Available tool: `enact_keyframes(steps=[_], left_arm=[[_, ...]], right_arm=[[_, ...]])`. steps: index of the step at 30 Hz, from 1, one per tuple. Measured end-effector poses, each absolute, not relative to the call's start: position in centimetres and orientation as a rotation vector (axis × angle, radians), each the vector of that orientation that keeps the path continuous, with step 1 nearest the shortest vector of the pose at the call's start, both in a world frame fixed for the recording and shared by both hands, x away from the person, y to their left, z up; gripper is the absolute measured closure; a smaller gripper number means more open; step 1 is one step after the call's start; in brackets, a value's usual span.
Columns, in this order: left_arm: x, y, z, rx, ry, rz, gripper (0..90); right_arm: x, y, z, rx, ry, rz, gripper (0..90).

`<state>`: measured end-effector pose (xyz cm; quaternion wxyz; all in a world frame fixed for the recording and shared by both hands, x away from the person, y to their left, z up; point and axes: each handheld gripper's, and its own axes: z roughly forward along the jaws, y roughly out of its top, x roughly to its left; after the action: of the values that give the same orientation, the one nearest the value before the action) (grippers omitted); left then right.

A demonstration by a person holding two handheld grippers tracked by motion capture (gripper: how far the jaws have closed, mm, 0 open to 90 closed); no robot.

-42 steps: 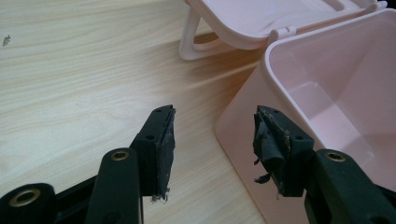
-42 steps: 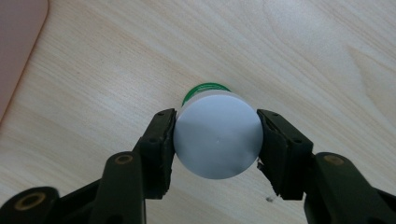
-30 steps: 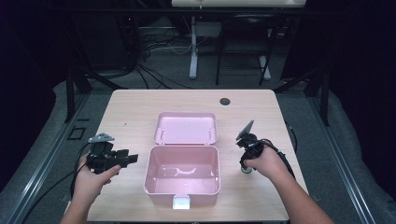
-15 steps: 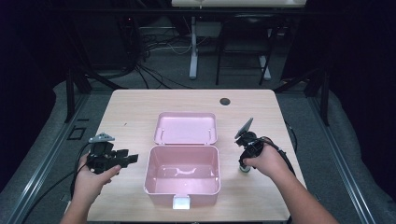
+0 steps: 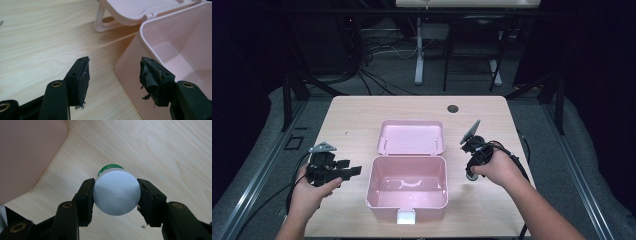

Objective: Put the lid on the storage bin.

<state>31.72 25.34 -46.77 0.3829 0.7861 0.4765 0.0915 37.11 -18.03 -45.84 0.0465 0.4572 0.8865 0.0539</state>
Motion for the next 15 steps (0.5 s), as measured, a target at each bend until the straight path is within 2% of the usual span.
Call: enact_keyframes(steps=[15], left_arm=[[31.7,25.1,-46.9,2.059,1.224,0.300,41.1]], right_arm=[[36.6,-17.0,-43.3,1.324,2.727,0.189,50.1]])
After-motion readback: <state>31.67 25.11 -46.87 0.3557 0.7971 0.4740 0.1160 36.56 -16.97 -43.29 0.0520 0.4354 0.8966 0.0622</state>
